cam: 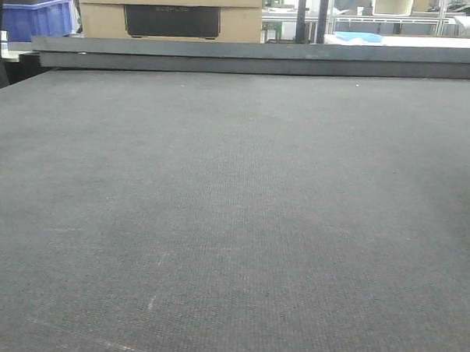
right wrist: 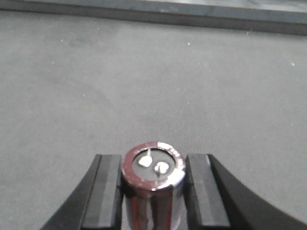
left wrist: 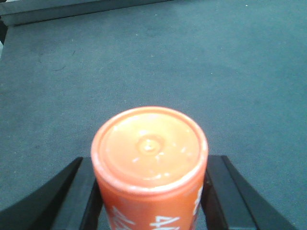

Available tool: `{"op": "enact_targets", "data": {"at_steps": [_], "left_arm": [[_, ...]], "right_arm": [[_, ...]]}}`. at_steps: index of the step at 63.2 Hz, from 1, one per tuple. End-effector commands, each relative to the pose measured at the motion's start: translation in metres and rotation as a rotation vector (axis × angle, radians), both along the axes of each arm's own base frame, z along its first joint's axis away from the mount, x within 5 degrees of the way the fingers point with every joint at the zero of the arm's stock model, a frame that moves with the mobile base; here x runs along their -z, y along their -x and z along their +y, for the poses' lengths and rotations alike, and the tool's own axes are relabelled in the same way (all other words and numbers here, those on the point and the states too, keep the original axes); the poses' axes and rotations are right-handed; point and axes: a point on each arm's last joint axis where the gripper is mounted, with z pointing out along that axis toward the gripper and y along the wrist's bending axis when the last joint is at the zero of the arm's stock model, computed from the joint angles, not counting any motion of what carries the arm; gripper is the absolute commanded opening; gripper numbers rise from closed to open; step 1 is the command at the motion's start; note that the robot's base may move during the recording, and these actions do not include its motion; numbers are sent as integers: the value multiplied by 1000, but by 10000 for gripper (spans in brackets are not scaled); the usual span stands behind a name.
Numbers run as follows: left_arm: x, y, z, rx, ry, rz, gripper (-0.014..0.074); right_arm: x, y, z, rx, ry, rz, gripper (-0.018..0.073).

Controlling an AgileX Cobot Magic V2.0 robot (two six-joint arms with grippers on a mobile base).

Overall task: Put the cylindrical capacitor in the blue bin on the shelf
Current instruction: 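Drive the base away from the table holding both cylinders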

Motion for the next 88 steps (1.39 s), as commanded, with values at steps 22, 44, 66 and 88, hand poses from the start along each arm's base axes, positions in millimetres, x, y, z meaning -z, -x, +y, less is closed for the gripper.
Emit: {"op": "enact_targets", "data": {"at_steps": [22,44,66,88], "left_arm": [[-4,1,0,-1,10,-20,-111],[-4,1,0,0,11,-26,-111],[-4,1,0,0,11,-26,-111],[-5,3,1,0,11,-32,-111]], "right_arm": [[-7,1,-1,5,-1,-54,-154],[-7,1,-1,5,-1,-52,-154],[-13,-1,-1,12,-13,-121,-154],[-13,-1,-1,13,-14,-125,-154]]}}
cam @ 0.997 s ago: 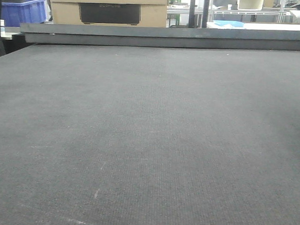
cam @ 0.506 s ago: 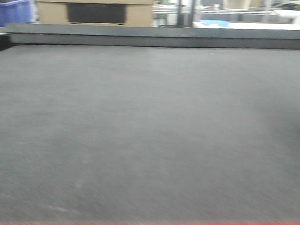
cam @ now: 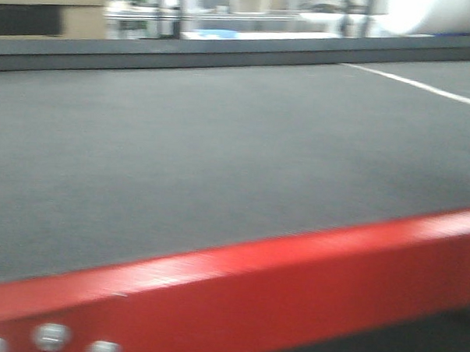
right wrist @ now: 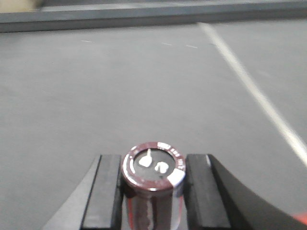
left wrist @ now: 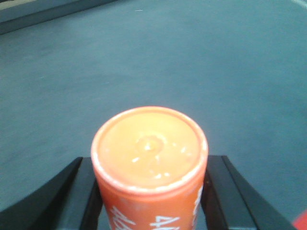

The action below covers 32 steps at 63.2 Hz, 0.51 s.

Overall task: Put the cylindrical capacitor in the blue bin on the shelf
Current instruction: 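Drive the base away from the table holding both cylinders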

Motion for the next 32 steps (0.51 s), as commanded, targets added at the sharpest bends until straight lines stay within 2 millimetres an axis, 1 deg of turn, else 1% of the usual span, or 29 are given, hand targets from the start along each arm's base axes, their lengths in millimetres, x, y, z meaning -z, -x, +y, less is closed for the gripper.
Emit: {"op": "enact_targets", "data": {"at_steps": [1,32], "left_arm": [[-5,2,0,3,14,-28,-111],[-5,2,0,3,15,-30,-111]], "right_arm": [[-7,1,-1,5,0,-52,-154],[-7,1,-1,5,0,-52,-154]]}}
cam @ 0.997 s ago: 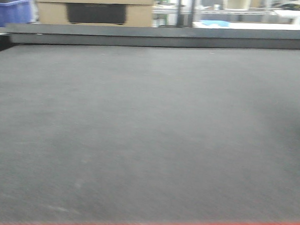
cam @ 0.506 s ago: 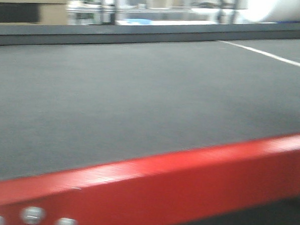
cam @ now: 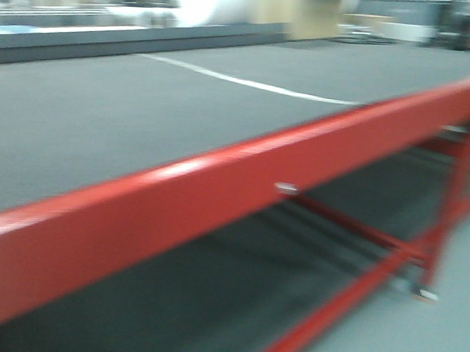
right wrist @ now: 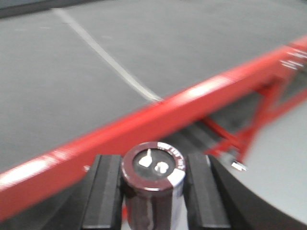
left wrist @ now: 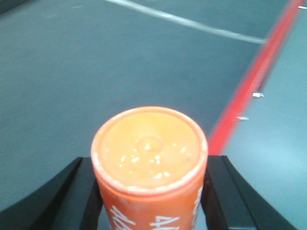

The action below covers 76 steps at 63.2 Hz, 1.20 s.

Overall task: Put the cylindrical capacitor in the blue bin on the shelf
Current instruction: 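Drive the base away from the table holding both cylinders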

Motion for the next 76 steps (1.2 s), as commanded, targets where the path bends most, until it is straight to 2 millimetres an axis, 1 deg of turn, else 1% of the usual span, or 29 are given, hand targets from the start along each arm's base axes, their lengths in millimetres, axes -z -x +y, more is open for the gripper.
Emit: {"op": "enact_targets", "data": {"at_steps": [1,76], "left_arm": [[-5,2,0,3,15,-30,-111],[-5,2,0,3,15,-30,-111]], "right_arm": [[-7,1,-1,5,0,-52,-154],[-7,1,-1,5,0,-52,-154]]}}
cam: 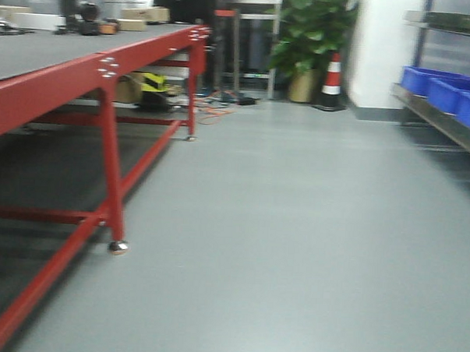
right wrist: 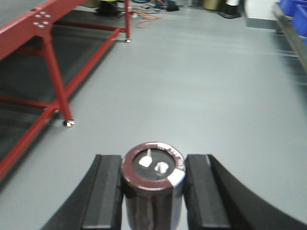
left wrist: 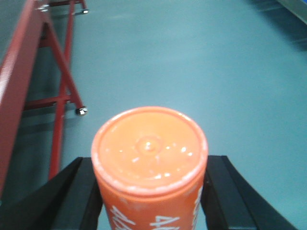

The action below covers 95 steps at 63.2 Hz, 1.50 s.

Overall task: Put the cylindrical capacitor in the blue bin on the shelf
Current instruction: 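Drive the base away from the table holding both cylinders, then drive the base up to the steel shelf of blue bins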

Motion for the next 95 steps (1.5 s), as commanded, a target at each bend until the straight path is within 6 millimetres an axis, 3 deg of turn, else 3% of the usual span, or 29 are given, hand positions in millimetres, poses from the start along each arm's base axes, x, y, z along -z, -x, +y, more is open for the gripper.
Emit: {"op": "enact_targets", "data": {"at_steps": [1,95], "left_arm": [[-5,2,0,3,15,-29,-111],[-5,2,0,4,12,-29,-111]], "right_arm": [[-7,1,-1,5,0,-51,-154],[-7,2,-1,5,0,-52,-154]]}}
